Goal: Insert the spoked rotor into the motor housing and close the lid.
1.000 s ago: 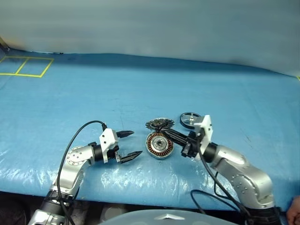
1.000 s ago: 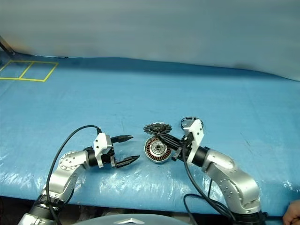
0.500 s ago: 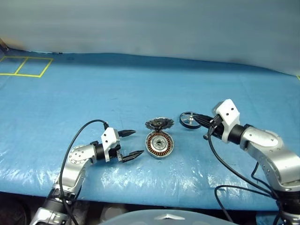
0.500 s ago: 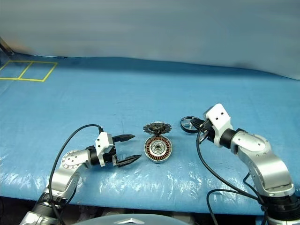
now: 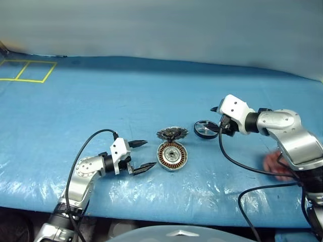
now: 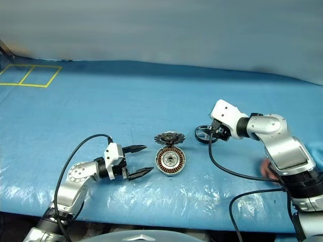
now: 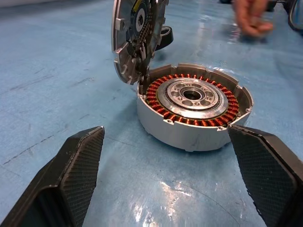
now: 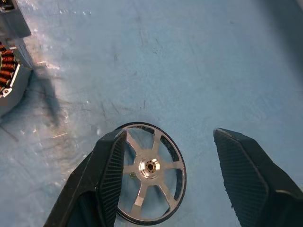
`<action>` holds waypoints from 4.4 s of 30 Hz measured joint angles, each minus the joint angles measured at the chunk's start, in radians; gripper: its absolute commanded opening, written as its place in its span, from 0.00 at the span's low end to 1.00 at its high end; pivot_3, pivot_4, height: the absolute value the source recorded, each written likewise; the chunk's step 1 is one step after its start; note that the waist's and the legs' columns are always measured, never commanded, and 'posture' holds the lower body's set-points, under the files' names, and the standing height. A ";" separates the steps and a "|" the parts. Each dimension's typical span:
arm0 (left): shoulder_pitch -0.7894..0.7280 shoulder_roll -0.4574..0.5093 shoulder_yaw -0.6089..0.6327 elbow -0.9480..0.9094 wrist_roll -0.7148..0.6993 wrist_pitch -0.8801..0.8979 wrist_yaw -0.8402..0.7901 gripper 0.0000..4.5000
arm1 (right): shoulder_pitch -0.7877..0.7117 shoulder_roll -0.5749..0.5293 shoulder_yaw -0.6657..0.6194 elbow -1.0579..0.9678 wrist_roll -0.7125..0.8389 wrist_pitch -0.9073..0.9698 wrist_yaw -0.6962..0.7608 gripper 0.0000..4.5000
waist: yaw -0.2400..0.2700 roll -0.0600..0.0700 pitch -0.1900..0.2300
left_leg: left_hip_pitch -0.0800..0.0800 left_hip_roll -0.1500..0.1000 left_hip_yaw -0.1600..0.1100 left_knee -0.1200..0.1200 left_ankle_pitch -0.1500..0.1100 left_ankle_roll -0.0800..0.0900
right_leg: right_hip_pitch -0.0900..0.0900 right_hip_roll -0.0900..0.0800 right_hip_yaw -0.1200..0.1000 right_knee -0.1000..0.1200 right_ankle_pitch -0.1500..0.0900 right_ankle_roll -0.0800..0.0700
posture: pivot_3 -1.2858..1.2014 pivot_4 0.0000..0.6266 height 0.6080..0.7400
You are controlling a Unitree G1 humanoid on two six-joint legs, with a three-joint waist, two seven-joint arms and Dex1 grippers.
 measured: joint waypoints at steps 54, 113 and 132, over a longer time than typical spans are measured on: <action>0.043 0.005 -0.001 -0.027 -0.012 0.007 0.000 1.00 | 0.308 -0.143 -0.122 -0.308 0.060 0.082 0.150 0.69 | 0.010 0.001 0.000 | 0.000 0.000 0.000 0.001 0.000 0.000 | 0.000 -0.001 0.000 0.001 0.001 0.001 | 0.52 0.24 1.00; 0.108 0.014 -0.030 -0.056 0.010 0.001 0.012 1.00 | 0.349 -0.239 0.080 -0.367 -0.294 -0.159 0.279 0.69 | 0.010 0.000 0.000 | 0.000 -0.001 0.003 0.008 0.000 0.000 | 0.002 -0.002 0.000 0.001 -0.003 0.002 | 0.52 0.24 1.00; 0.137 0.024 -0.053 -0.157 0.005 -0.022 -0.032 1.00 | 0.375 -0.221 0.076 -0.349 -0.335 -0.178 0.275 0.29 | 0.009 -0.001 -0.001 | 0.001 0.000 0.003 0.008 0.000 0.000 | 0.003 -0.002 0.000 0.001 -0.003 0.002 | 0.52 0.24 1.00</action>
